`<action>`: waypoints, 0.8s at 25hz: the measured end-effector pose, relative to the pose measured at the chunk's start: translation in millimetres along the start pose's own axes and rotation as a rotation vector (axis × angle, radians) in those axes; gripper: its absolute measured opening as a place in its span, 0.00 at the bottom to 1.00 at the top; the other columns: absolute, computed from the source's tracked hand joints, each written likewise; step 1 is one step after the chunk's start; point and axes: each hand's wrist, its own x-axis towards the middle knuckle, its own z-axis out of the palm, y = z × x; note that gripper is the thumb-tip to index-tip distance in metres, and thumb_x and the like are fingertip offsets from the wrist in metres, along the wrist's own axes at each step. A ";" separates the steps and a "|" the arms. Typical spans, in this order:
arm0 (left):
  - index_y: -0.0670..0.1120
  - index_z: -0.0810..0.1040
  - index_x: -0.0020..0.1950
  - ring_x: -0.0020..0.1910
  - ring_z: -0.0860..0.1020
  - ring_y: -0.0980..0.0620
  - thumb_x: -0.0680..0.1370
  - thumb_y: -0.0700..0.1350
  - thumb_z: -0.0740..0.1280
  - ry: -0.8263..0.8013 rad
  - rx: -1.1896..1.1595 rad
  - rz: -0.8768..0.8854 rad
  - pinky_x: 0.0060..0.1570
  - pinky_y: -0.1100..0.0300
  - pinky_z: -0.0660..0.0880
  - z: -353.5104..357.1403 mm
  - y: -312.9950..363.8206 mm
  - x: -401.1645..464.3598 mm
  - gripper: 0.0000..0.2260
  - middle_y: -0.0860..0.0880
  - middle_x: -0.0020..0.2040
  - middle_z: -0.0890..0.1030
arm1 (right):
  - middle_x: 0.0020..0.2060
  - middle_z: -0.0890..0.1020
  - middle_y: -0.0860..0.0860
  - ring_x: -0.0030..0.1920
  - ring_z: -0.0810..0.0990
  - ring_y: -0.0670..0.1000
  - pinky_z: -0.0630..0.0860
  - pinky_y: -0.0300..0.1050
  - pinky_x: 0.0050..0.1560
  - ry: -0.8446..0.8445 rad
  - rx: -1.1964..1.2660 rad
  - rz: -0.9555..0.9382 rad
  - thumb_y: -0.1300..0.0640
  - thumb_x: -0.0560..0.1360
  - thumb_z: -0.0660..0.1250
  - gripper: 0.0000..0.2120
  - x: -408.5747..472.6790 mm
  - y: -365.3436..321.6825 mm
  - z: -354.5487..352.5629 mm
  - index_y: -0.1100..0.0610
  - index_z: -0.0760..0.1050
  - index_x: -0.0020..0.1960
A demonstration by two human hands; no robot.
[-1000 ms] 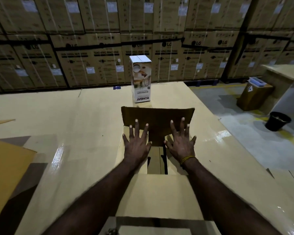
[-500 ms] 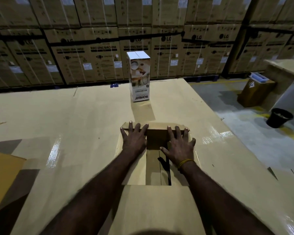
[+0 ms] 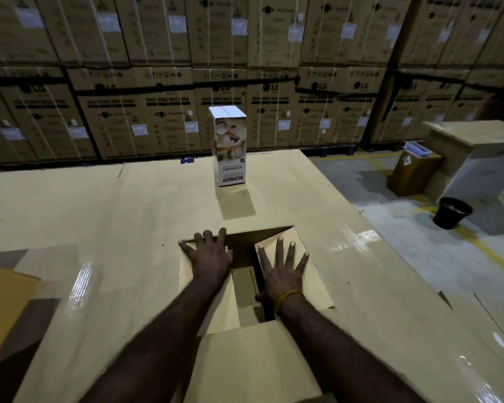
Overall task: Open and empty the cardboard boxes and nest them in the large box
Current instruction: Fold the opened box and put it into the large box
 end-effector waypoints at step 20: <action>0.55 0.76 0.68 0.69 0.73 0.41 0.76 0.52 0.61 0.247 -0.042 0.574 0.63 0.35 0.67 -19.1 23.0 -37.2 0.20 0.48 0.67 0.77 | 0.76 0.63 0.56 0.69 0.72 0.61 0.73 0.58 0.62 0.319 0.197 0.060 0.62 0.75 0.68 0.37 -96.7 1.6 -21.2 0.46 0.56 0.78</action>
